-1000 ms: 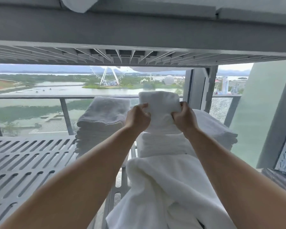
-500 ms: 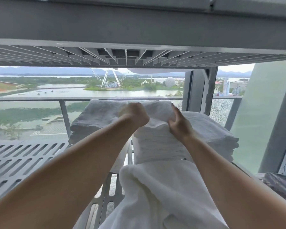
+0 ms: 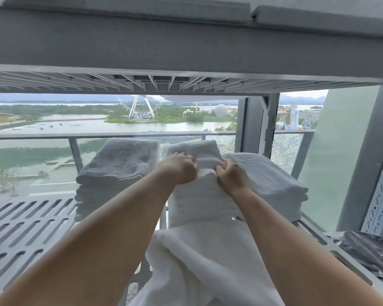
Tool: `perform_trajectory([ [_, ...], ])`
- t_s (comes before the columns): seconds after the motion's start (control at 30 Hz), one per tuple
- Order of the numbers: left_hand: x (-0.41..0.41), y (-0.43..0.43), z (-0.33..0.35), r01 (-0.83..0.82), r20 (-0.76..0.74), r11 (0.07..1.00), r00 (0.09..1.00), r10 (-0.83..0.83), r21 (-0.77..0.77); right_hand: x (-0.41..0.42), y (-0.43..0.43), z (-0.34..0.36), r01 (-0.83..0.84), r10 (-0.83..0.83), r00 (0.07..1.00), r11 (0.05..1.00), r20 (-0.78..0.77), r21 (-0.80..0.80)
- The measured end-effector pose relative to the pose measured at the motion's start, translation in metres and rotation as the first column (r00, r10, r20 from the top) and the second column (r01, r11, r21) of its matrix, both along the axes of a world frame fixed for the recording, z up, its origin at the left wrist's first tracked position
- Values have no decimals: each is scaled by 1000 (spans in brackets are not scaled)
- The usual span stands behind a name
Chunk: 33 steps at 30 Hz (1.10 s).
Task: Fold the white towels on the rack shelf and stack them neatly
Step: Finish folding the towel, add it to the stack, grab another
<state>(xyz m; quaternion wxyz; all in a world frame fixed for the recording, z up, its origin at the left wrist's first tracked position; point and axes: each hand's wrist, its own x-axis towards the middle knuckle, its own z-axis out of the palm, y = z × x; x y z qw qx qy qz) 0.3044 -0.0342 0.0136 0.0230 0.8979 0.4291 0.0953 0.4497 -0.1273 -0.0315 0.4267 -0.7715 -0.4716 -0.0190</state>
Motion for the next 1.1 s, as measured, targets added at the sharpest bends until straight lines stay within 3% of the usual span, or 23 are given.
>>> perform_trajectory([
  [0.1,-4,-4,-3,33,91,999,995,-36,32,0,-6,-5,5,-6,1000,992,8,122],
  [0.23,-18,-15,-18,39,258,996,964,-60,85,4,-17,-10,-13,7,999,989,36,148],
  [0.6,-42,-73,-30,82,276,994,956,-97,67,-21,-86,-24,170,-175,981,983,80,67],
  [0.73,-72,-100,-35,165,316,983,931,-181,75,-49,-107,-29,52,-43,997,988,64,-148],
  [0.83,-103,-122,-42,239,353,968,901,-252,81,-76,-125,-31,-40,40,999,931,-7,-362],
  [0.93,-131,-141,-61,279,250,958,925,-287,68,-105,-146,-31,-64,50,998,860,-41,-506],
  [1.03,-155,-151,-85,142,290,986,951,-111,-87,-137,-165,-34,-155,115,988,764,-104,-626],
  [1.1,-165,-156,-98,101,358,978,933,-30,-181,-152,-175,-44,-149,166,985,719,-40,-679],
])
